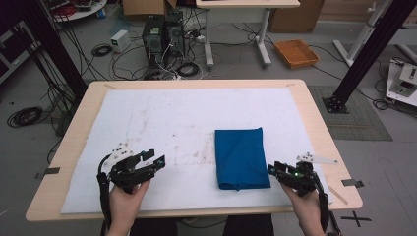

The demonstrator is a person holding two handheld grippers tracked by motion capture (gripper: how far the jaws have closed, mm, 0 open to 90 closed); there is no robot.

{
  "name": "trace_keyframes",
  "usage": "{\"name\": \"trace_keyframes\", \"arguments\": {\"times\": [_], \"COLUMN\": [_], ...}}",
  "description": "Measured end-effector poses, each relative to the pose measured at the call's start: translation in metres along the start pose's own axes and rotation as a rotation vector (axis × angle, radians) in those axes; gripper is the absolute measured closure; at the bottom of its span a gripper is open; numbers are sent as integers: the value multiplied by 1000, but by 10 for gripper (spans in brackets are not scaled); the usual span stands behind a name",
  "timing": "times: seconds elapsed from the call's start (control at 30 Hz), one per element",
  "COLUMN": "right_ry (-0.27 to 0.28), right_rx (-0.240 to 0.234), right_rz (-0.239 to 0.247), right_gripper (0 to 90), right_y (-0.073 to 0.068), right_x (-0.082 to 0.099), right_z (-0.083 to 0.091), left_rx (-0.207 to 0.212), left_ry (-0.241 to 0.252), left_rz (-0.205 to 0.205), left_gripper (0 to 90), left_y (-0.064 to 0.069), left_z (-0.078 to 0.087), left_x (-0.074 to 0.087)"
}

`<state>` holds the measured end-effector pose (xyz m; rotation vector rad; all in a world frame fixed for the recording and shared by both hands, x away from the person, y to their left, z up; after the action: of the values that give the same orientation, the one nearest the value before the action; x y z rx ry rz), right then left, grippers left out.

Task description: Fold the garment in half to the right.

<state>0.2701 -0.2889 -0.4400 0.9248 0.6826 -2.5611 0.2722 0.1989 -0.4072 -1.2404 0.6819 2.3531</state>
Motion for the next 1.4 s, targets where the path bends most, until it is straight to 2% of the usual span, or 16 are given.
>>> {"name": "trace_keyframes", "arguments": {"times": [0.07, 0.2, 0.3, 0.47, 0.5, 0.53, 0.57, 0.67, 0.77, 0.83, 0.9, 0.97, 1.2, 1.37, 1.4], "right_ry": [-21, -55, -65, -65, -55, -41, -31, -14, -26, -28, -40, -52, -62, -74, -74], "right_rx": [-12, -2, 17, 31, 26, 15, 6, -11, -28, -42, -41, -35, -3, 20, 26], "right_rz": [0, 45, 62, 39, 34, 23, 9, -11, -20, -27, -10, 5, -1, 14, 20], "right_gripper": [612, 826, 900, 900, 880, 772, 734, 684, 672, 692, 813, 876, 882, 875, 850], "right_y": [-1, -4, -4, 1, 2, 2, 2, 0, -2, -3, -3, -4, -2, -4, -4], "right_x": [7, 13, 17, 21, 21, 21, 20, 18, 18, 18, 19, 20, 25, 26, 26], "right_z": [-4, -9, -6, 0, 0, 1, 1, -2, -8, -10, -12, -10, -2, -2, -2], "left_rx": [-16, -33, -37, -44, -43, -42, -41, -39, -38, -36, -37, -37, -34, -32, -30], "left_ry": [17, 20, 15, 9, 9, 9, 6, 0, -2, -10, -14, -17, -24, -27, -26], "left_rz": [5, 15, 31, 41, 43, 41, 39, 33, 30, 33, 33, 39, 31, 21, 18], "left_gripper": [461, 457, 457, 457, 457, 457, 457, 457, 457, 457, 457, 457, 457, 457, 457], "left_y": [-5, -12, -16, -18, -18, -17, -17, -15, -13, -13, -13, -13, -12, -10, -10], "left_z": [1, 0, -1, 0, -1, -1, -1, -2, -3, -3, -4, -5, -6, -6, -6], "left_x": [1, 3, 5, 7, 7, 7, 7, 7, 8, 8, 9, 9, 10, 9, 9]}}
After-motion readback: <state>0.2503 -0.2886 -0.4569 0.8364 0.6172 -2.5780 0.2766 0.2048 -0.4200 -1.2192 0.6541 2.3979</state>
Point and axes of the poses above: each handheld gripper's, and its own axes: z roughly backward along the jaws, x roughly out of its underside, y roughly to its right, the point moved 1 cm from there along -z, roughly forward along the jaws, and after that the axes turned 10 degrees about -y, right-handed, at the moved point
